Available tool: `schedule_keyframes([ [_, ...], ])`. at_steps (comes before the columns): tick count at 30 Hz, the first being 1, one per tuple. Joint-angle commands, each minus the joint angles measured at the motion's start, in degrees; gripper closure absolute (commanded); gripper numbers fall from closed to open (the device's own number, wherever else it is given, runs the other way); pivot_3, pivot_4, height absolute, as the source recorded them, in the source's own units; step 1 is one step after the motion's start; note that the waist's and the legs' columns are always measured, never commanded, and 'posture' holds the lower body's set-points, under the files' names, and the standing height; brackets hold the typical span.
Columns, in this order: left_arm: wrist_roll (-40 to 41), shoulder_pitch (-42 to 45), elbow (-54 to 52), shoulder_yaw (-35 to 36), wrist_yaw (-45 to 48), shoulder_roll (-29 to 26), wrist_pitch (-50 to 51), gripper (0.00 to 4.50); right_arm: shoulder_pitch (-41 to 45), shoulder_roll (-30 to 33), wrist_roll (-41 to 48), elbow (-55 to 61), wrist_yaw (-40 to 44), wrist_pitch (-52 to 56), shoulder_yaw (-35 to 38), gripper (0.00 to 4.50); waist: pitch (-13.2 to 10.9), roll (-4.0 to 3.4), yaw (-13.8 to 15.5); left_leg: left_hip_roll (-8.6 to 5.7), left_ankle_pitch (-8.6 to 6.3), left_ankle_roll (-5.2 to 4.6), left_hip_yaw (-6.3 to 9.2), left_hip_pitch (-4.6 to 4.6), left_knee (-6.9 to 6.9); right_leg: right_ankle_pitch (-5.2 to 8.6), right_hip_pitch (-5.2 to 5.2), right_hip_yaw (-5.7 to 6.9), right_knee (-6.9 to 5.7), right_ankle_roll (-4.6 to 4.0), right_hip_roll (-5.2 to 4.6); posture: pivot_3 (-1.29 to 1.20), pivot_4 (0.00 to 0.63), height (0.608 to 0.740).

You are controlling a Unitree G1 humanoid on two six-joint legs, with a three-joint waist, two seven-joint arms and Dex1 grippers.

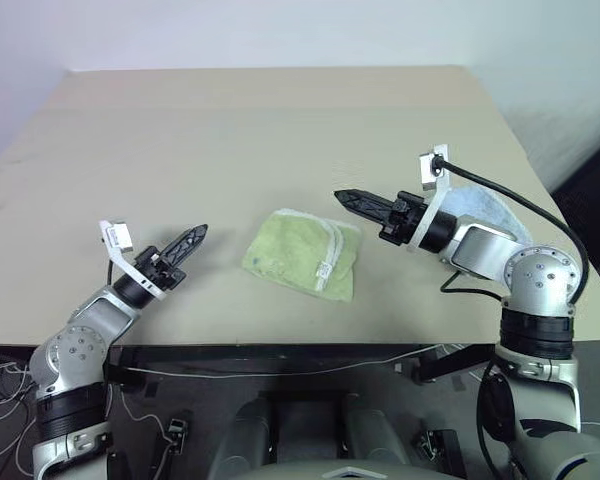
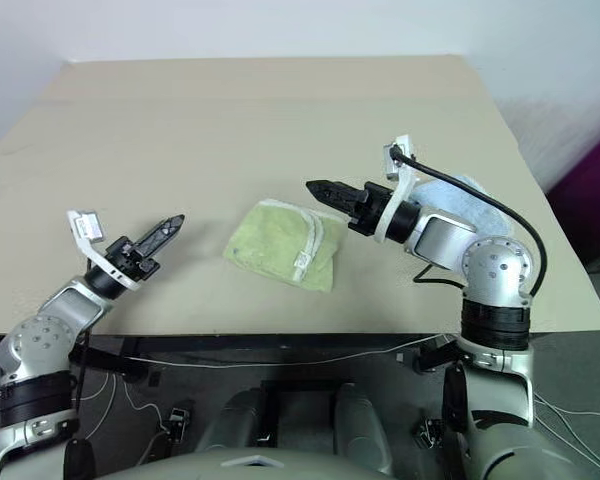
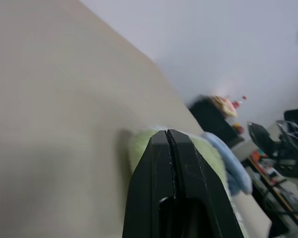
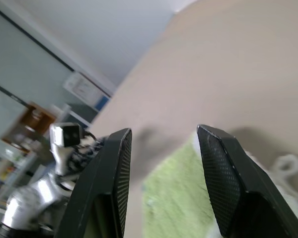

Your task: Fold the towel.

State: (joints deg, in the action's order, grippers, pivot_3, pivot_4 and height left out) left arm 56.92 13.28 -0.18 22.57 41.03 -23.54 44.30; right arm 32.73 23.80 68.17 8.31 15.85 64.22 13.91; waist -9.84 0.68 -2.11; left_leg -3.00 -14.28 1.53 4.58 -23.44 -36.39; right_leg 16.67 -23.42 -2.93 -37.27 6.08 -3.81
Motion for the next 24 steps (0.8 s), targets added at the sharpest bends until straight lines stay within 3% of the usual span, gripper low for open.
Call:
schedule_keyframes([
  [1, 0.4, 3.06, 0.66, -1.73, 1.37, -0.4, 1.14, 4.5, -3.11, 1.42, 0.36, 3.41, 1.7, 0.04, 0.52, 2.31, 0.0, 0.0, 0.18, 0.0, 0.0, 0.0, 0.01, 0.0, -0.01, 0.0, 0.01, 0.01, 0.01, 0.0, 0.0, 0.0, 0.15, 0.74],
  [4, 2.09, 5.85, 3.83, -2.57, 2.86, -0.94, 4.76, 3.91, -5.93, 2.16, 0.89, 4.26, 1.96, 0.76, 0.77, 1.74, 0.0, 0.0, 0.41, 0.0, 0.0, 0.0, -0.01, 0.0, -0.03, 0.0, 0.01, 0.0, 0.01, 0.0, 0.02, 0.0, 0.15, 0.74],
  [9, 4.69, 11.56, 12.47, -1.59, 5.29, -4.1, 13.57, 2.34, -7.69, 1.61, 0.09, 4.85, 0.61, -0.33, 0.67, 0.14, -0.01, 0.0, 0.09, 0.01, 0.0, 0.0, -0.01, 0.0, -0.04, 0.0, -0.01, 0.01, -0.04, 0.0, 0.11, 0.0, 0.15, 0.74],
  [16, 4.77, 14.28, 16.07, -4.76, 4.75, -5.45, 26.16, 0.06, -8.59, 0.5, -0.88, 6.37, -2.33, -2.02, 0.91, 0.0, -0.01, 0.0, 0.03, 0.0, 0.0, 0.0, 0.0, 0.0, -0.04, 0.0, -0.01, 0.01, -0.04, 0.01, 0.1, 0.0, 0.15, 0.74],
  [24, -2.4, 12.36, 11.46, -15.22, 6.27, -7.19, 28.5, 0.02, -9.3, -0.28, -0.06, 7.26, -4.67, -2.76, 2.13, 0.0, 0.0, 0.0, 0.09, 0.0, 0.01, 0.02, 0.01, 0.01, -0.02, 0.0, -0.03, -0.02, -0.04, 0.0, 0.01, 0.0, 0.15, 0.74],
])
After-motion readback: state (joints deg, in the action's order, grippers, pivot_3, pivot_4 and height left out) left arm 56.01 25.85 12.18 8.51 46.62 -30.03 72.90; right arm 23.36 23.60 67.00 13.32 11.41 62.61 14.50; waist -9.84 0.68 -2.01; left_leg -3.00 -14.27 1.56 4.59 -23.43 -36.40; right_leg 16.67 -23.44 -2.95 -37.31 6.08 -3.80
